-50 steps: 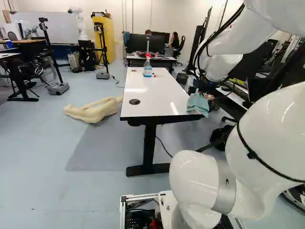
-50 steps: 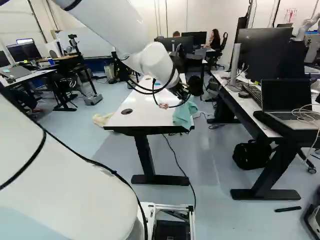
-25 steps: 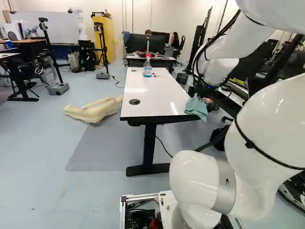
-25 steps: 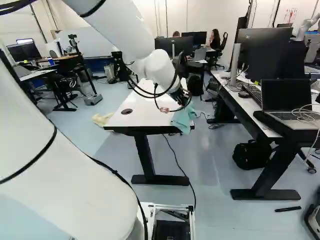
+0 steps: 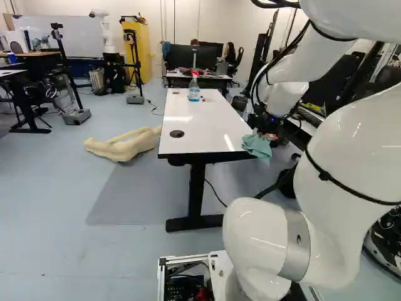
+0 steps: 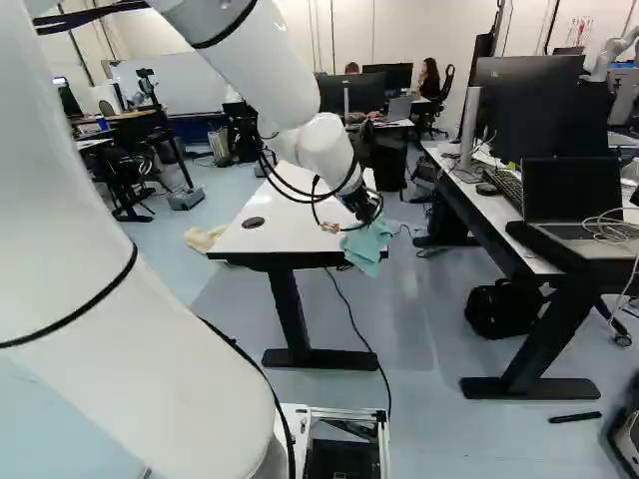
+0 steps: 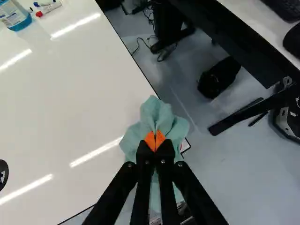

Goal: Clean the table with the green towel

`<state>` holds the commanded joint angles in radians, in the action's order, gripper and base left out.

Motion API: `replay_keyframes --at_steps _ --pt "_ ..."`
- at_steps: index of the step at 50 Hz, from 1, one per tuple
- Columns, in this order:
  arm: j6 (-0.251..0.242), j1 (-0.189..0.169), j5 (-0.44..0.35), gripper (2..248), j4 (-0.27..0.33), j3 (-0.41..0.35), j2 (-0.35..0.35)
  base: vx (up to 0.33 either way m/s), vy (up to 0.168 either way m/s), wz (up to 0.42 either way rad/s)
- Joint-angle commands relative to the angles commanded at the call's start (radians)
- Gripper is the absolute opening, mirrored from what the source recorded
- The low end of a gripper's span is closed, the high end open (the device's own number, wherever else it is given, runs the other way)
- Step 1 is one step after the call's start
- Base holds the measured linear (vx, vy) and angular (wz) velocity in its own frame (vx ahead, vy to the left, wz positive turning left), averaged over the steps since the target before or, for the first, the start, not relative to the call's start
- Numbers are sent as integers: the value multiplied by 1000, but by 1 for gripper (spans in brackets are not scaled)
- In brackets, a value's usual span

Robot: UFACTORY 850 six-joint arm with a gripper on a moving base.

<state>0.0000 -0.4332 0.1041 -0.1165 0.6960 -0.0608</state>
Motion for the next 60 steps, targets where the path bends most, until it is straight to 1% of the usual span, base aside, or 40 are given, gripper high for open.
replay_keyframes --at_steps 31,60 --pt "0 0 0 21 0 19 103 0 0 0" --pt "0 0 1 21 0 19 103 0 0 0"
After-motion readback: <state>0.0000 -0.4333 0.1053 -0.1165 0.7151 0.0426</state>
